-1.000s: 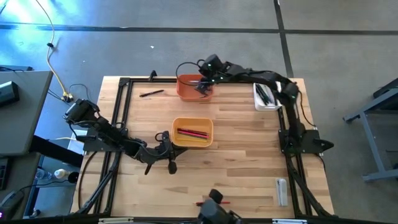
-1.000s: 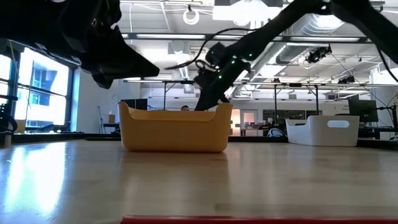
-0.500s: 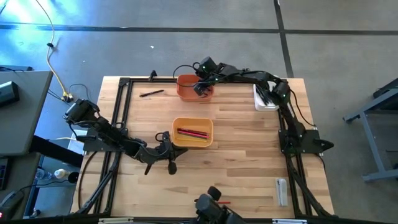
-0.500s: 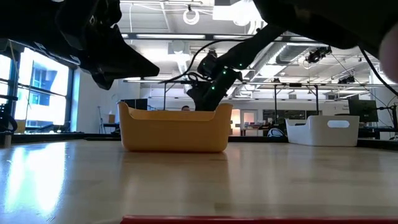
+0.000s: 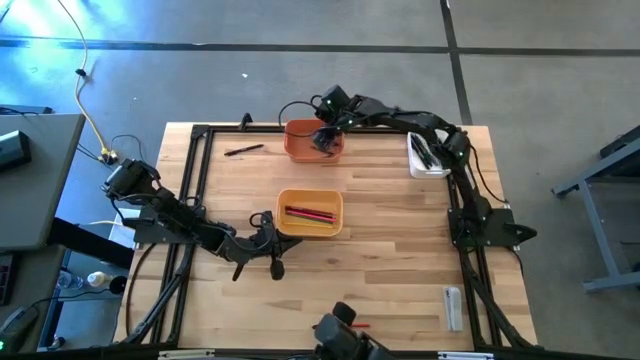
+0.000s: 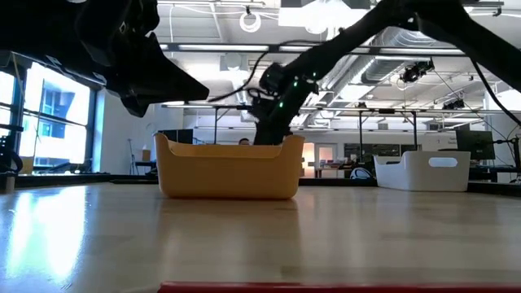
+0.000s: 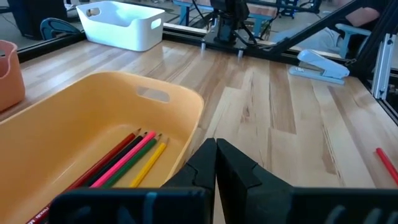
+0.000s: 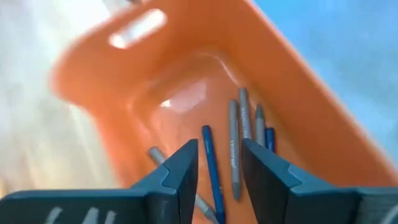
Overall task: Sort crayons/erasers/pens/pencils in bins
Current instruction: Put the red pencil into the yellow bin
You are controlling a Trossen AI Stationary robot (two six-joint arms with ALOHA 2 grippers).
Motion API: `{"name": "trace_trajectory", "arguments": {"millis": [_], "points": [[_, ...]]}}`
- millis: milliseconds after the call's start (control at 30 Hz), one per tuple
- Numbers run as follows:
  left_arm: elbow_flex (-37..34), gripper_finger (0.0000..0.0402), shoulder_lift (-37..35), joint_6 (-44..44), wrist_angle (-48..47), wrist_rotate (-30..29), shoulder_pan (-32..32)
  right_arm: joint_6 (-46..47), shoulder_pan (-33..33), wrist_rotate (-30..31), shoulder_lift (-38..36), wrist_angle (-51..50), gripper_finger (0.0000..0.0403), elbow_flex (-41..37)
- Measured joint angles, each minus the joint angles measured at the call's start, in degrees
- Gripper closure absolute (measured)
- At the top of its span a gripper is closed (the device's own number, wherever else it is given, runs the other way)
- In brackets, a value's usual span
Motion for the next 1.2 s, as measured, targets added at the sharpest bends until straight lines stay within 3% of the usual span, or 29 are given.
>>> {"name": "trace_trajectory", "arguments": {"millis": [100,233,333,467,567,867,1000,1200], "points": [[0.0,0.0401,0.0,0.01,-0.02,0.0,0.0,-3.67,0.47,-0.74,-3.75,-2.09,0.0303,0.34],[0.0,0.0401,0.0,0.06,-0.13,-0.02,0.0,-8.28,1.67,-0.65,-11.7,2.77,0.0354,-6.31],[0.0,0.0401,0.0,0.44,-0.2,-0.02,-0.02,-6.97,2.17,-0.45,-19.11,14.72,0.0394,-17.29],[0.0,0.0401,0.0,0.42,-0.19,0.47,0.0,-4.48,3.65,0.32,-30.84,29.55,0.0389,-34.26],[0.0,0.0401,0.0,0.36,-0.17,0.48,0.0,-4.25,7.44,2.1,-39.2,33.85,0.0398,-45.21],[0.0,0.0401,0.0,-0.21,0.11,-0.7,0.02,1.48,28.98,15.3,-58.67,34.7,0.0402,-65.95],[0.0,0.0401,0.0,-0.61,0.09,-0.73,0.02,7.17,40.53,23.23,-59.57,34.69,0.0402,-69.75],[0.0,0.0401,0.0,-0.61,0.1,-0.87,0.02,14.18,57.59,31.5,-54.92,35.11,0.0403,-69.39]]}}
